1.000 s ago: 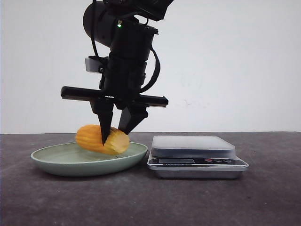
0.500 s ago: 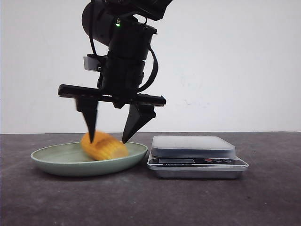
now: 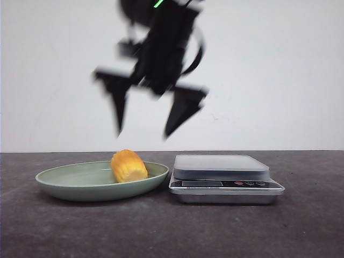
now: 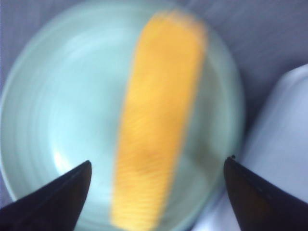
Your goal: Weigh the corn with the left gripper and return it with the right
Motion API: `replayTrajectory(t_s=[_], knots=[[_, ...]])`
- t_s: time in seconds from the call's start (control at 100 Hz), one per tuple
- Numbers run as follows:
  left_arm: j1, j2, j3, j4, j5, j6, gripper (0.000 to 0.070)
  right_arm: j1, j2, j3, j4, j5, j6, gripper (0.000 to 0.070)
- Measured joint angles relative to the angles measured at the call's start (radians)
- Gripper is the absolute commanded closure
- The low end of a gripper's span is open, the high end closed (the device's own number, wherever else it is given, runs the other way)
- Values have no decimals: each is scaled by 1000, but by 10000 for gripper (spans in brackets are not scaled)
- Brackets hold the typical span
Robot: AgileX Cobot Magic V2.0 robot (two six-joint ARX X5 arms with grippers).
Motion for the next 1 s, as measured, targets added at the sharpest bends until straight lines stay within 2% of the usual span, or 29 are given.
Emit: replayTrajectory(t_s=[0.16, 0.42, 0.61, 0.82, 1.0], knots=[[0, 0, 0, 0, 0, 0, 309, -123, -171, 6, -32, 5, -68, 166], [0, 0, 0, 6, 0, 2, 309, -362, -396, 7, -236, 3, -195, 168], [0, 0, 0, 19, 0, 3, 309, -524, -595, 7, -305, -29, -258, 168], [0, 0, 0, 19, 0, 4, 309, -601, -827, 3, -420, -85, -289, 167], [0, 0, 0, 19, 0, 4, 308, -597, -1029, -108, -435, -93, -286, 167]])
